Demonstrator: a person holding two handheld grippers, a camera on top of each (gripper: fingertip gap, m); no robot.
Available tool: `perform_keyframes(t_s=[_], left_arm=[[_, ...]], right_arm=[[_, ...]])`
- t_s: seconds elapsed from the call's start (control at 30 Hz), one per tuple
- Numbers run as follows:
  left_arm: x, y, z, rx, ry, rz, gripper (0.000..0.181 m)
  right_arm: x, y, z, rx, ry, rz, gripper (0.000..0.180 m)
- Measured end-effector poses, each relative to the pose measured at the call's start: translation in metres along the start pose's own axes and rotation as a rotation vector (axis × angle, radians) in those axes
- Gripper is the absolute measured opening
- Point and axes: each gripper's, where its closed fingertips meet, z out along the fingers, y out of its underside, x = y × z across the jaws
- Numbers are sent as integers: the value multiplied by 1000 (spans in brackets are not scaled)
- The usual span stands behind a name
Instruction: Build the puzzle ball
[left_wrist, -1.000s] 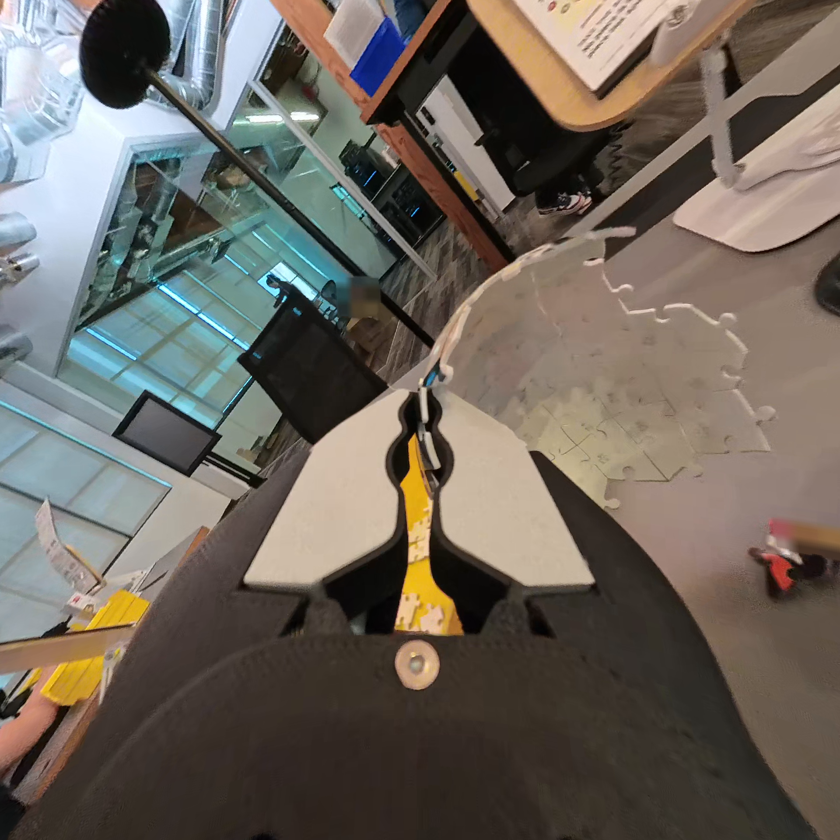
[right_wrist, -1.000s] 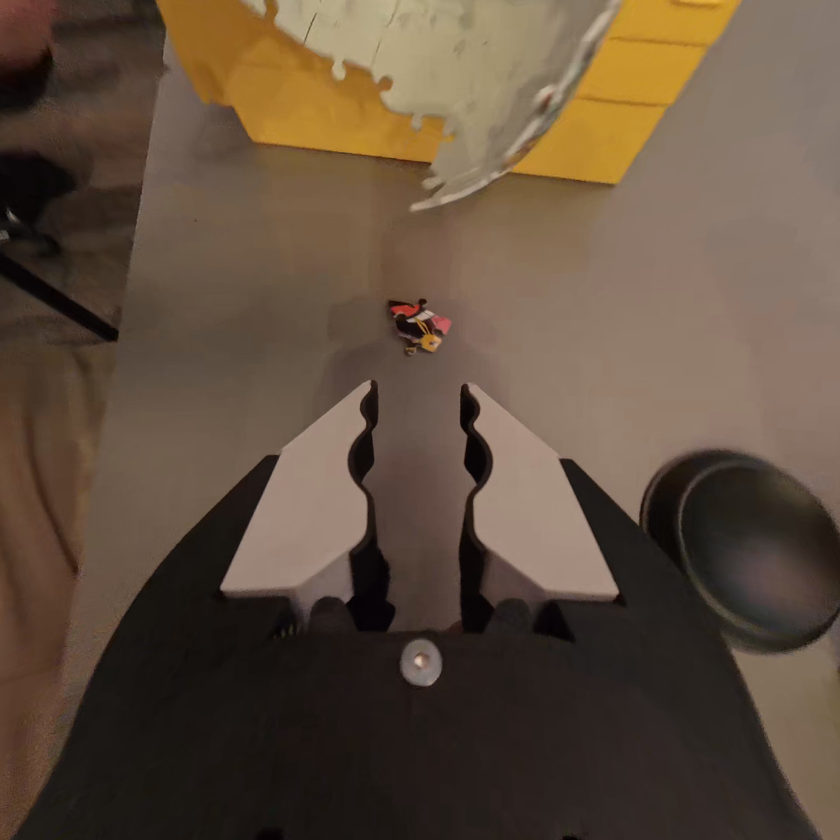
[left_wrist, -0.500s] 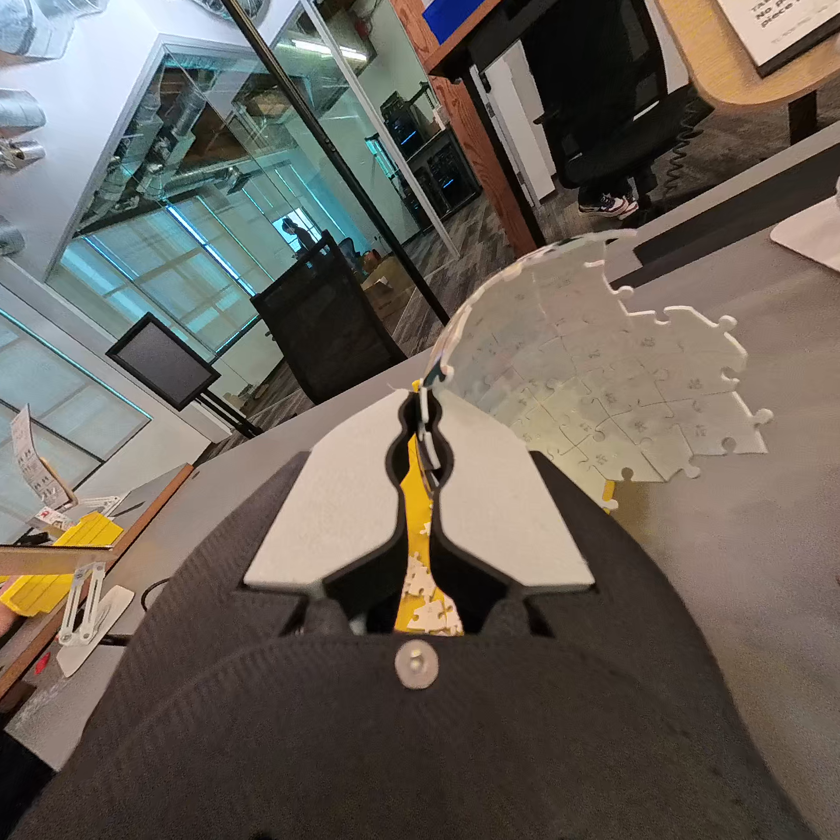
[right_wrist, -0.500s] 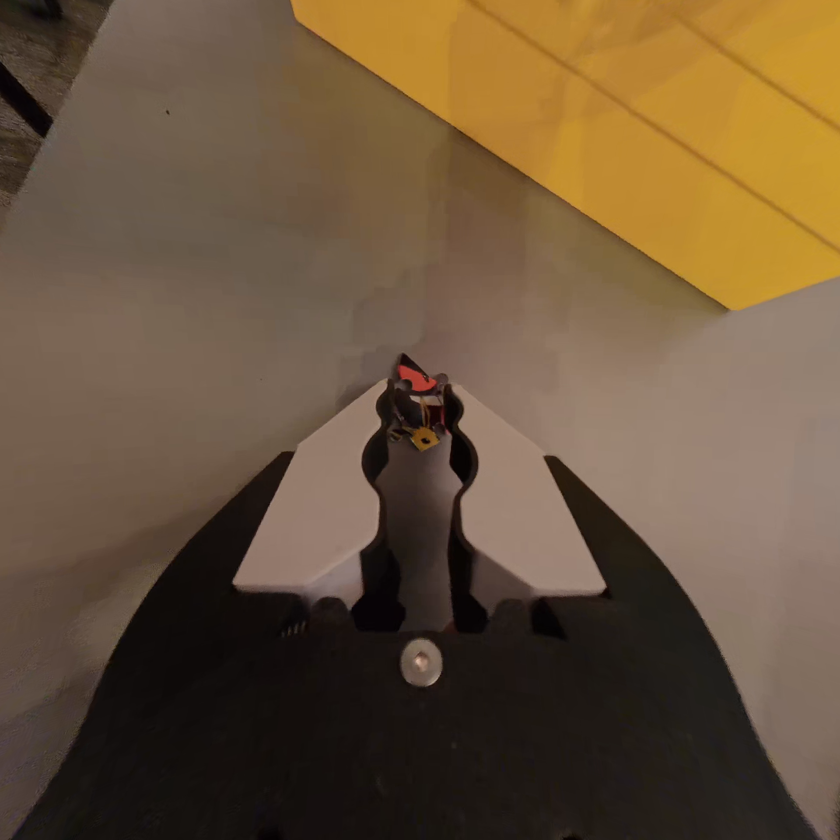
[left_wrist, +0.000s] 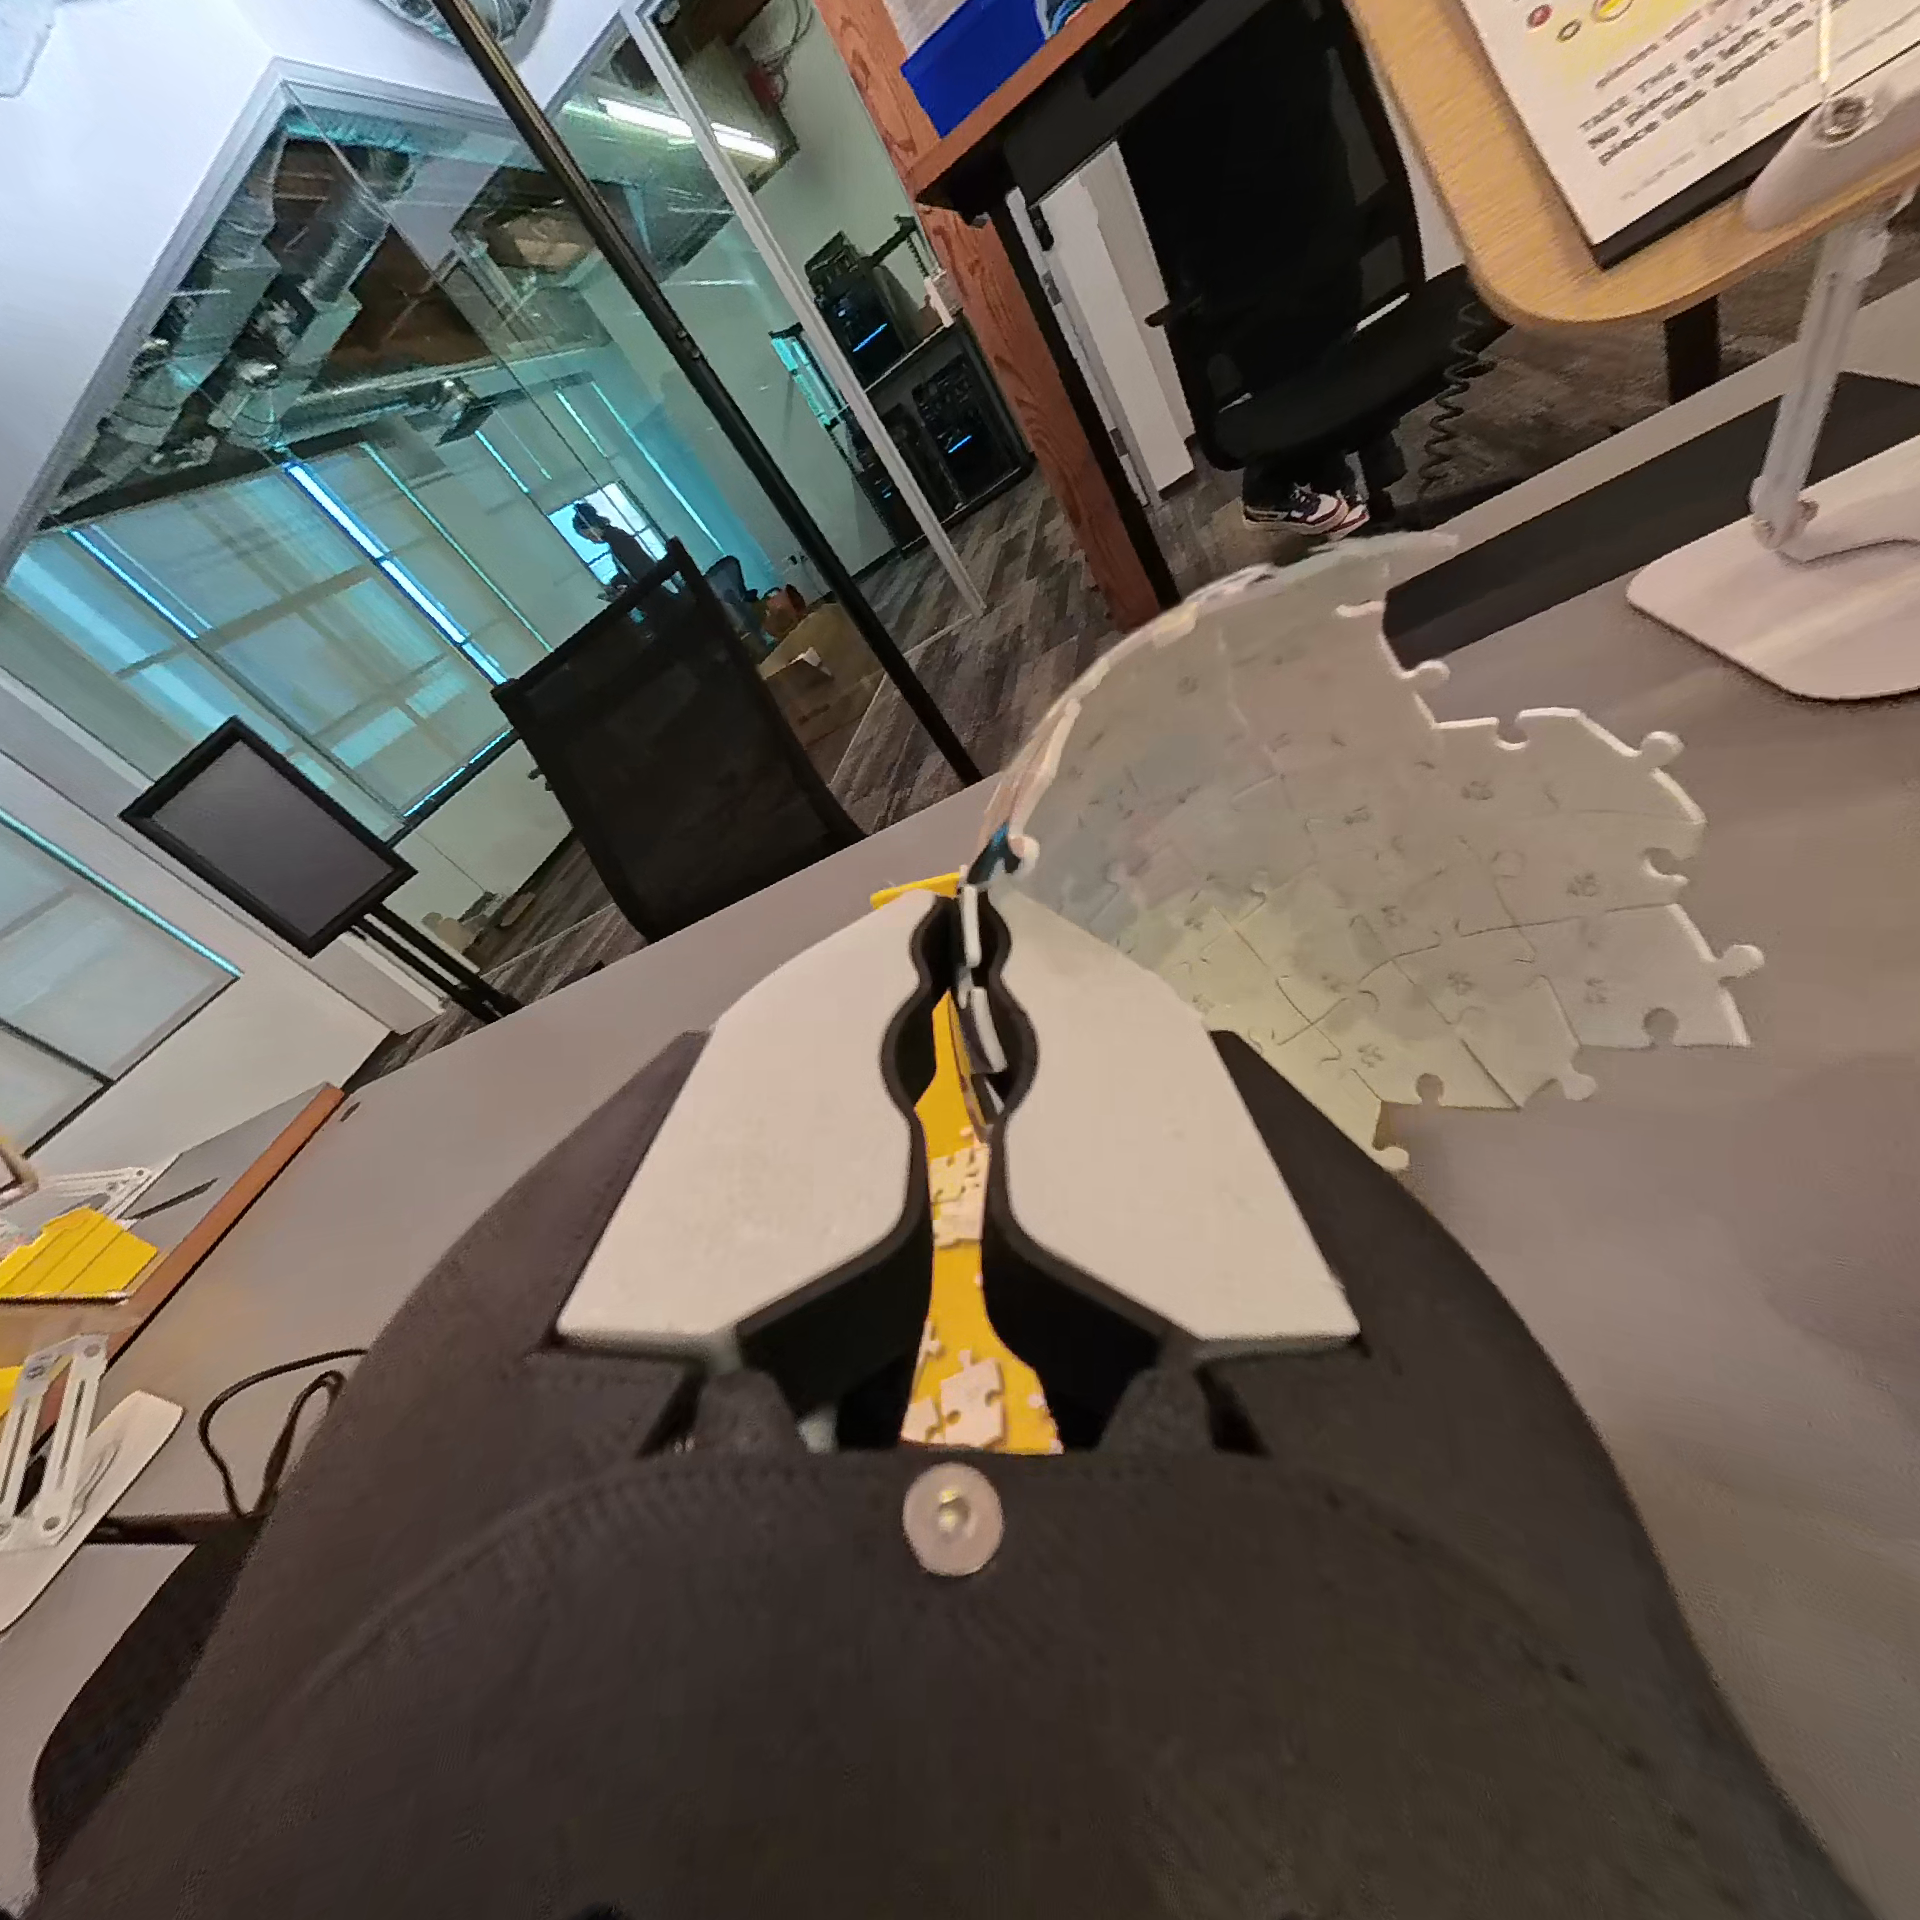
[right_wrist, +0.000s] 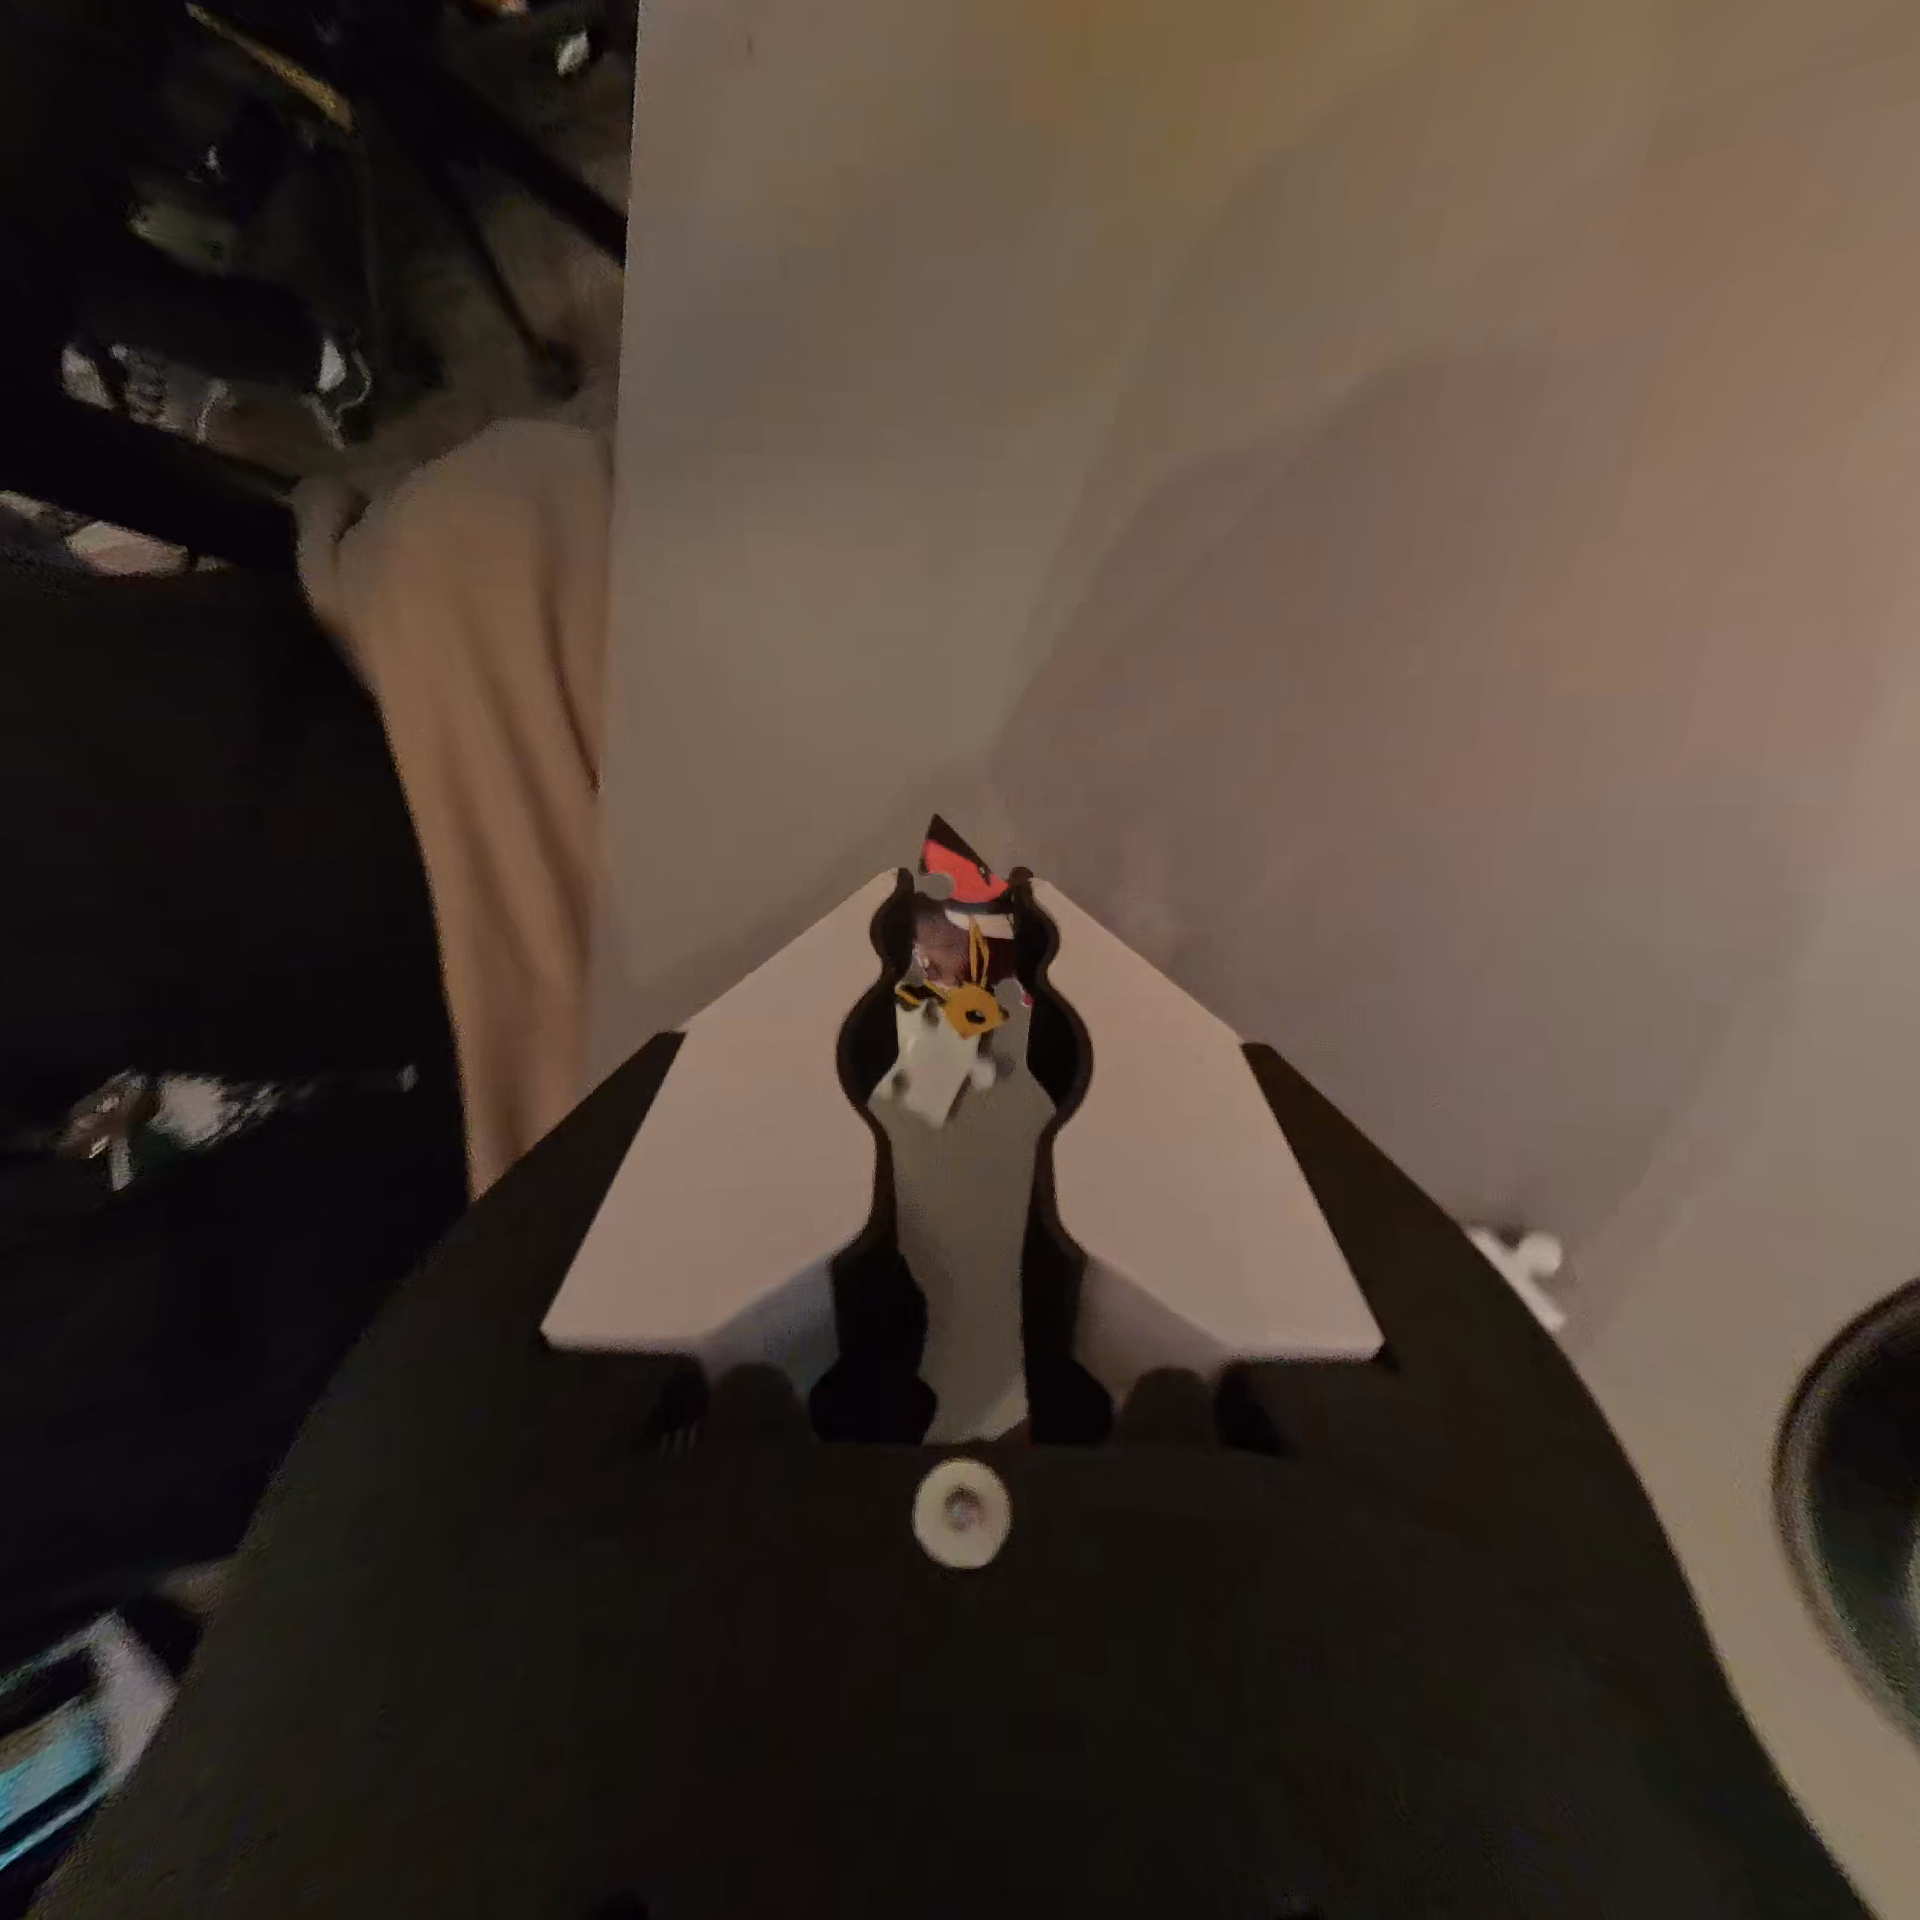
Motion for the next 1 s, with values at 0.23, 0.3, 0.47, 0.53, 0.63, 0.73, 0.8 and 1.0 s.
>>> perform_keyframes(t_s=[0.23, 0.3, 0.47, 0.53, 0.63, 0.73, 0.8, 1.0], left_arm=[[19, -8, 2, 7, 50, -1, 3], [22, -9, 1, 6, 58, -2, 3], [24, -9, 2, 8, 71, -15, 3], [24, -9, 3, 7, 78, -21, 3], [25, -7, 4, 6, 84, -26, 3], [27, -5, 5, 3, 96, -37, 3], [29, -5, 5, 3, 98, -29, 3], [28, -6, 4, 7, 97, -27, 3]], right_arm=[[13, 11, 0, -189, -113, 123, 18], [26, 3, -3, -175, -46, 108, 22], [49, -11, -15, -70, 172, 58, 19], [45, -13, -21, -16, 208, 7, 22], [38, 0, -21, -38, 307, -171, 37], [43, 11, -12, -61, 345, -268, 40], [43, 8, -8, -18, 338, -313, 32], [41, -1, -13, 69, 334, -293, 0]])
